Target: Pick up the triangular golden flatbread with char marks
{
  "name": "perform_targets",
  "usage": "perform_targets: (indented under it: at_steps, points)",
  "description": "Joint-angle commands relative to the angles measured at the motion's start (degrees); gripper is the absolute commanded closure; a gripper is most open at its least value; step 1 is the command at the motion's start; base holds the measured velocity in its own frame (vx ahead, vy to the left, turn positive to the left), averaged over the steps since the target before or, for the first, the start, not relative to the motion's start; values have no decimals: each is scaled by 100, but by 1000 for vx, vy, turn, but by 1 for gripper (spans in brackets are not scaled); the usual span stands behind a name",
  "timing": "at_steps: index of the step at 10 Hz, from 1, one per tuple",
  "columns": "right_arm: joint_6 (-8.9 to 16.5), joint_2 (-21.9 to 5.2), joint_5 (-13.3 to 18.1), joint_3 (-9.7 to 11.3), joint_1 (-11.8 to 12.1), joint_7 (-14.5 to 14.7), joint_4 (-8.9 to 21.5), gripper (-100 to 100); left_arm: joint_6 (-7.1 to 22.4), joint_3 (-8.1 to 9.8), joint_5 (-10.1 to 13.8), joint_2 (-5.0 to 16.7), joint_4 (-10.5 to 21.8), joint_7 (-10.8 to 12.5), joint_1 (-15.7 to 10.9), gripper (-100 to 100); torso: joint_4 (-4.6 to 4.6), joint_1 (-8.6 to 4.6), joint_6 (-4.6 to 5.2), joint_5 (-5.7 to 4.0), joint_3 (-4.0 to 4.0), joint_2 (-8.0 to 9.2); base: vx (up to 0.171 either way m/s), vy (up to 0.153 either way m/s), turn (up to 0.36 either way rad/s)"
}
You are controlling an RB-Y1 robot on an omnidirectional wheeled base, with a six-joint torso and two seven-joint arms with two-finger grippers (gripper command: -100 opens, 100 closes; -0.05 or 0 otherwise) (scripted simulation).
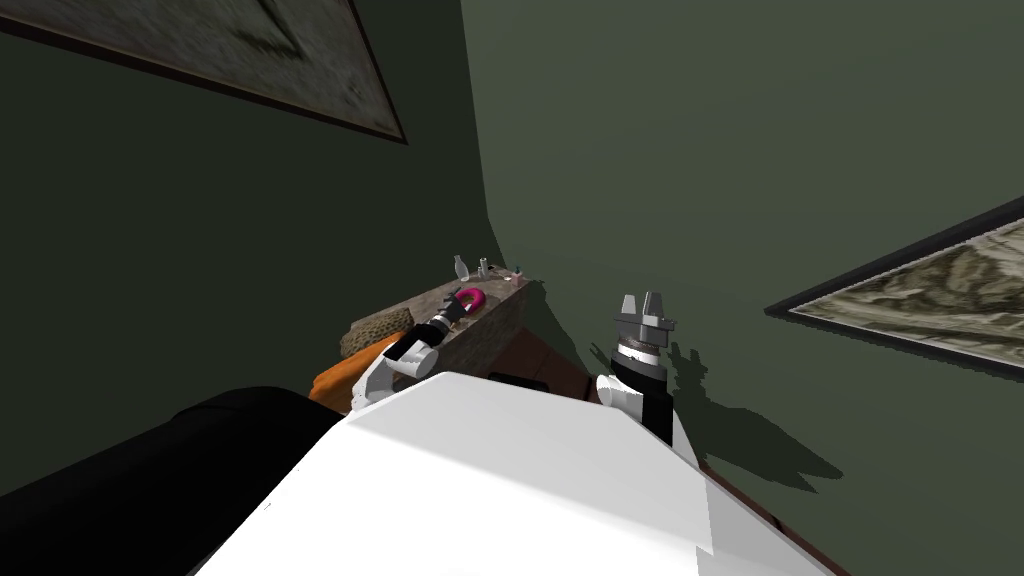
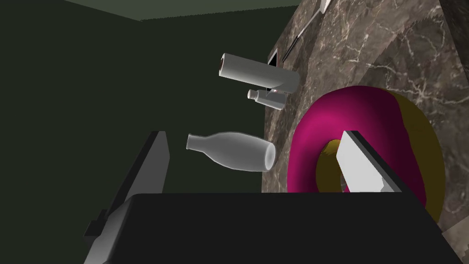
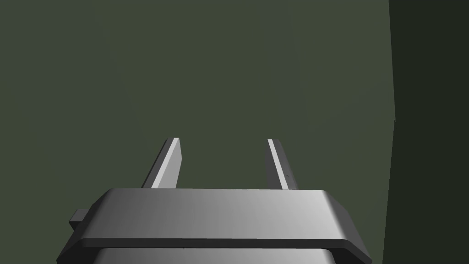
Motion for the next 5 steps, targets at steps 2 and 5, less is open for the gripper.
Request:
perform_targets:
  at_steps: [2, 5]
  points:
    - [0, 0, 0, 0, 0, 0, 0, 0, 482, 42, 191, 197, -1, 206, -13, -100, 0, -1, 0, 0, 1, 1, 31, 10, 6]
    - [0, 0, 0, 0, 0, 0, 0, 0, 991, 71, 319, 331, 16, 337, -36, -100, 0, 0, 0, 0, -1, -1, 31, 10, 5]
